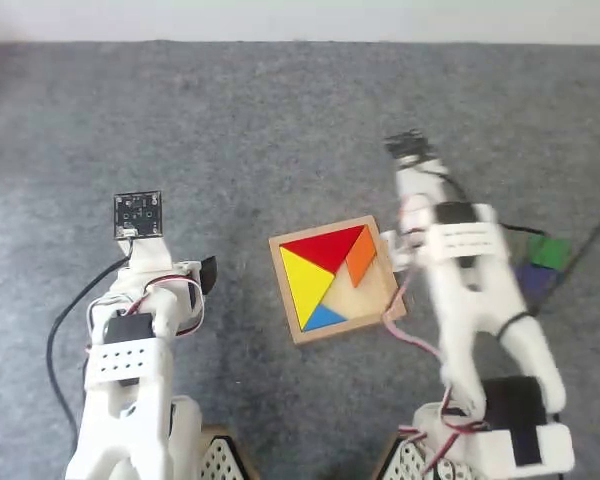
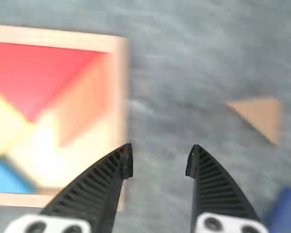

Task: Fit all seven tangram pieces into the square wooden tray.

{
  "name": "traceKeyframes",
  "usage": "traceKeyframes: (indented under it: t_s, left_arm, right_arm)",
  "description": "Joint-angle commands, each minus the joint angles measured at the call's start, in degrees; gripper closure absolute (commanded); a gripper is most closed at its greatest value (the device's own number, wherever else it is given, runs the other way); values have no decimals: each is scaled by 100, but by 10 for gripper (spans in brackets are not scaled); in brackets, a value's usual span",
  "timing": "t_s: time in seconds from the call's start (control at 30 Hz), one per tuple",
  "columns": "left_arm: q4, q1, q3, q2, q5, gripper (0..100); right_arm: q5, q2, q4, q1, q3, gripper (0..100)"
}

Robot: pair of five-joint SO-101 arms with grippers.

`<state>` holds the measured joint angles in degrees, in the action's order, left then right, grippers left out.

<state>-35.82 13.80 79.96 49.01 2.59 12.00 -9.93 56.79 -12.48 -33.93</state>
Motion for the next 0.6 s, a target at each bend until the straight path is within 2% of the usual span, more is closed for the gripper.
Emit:
traceKeyframes:
  t_s: [0.0,0.23,0.57]
  left_arm:
    - [123,-18,-22,35,-35,731]
    - [105,-193,-13,35,-35,731]
    - [88,-158,-13,62,-53,731]
  right_arm:
    - [-273,-312,13,-769,53,808]
    - [-264,-277,-215,-1675,26,806]
    - [-501,734,-268,-1903,176,807]
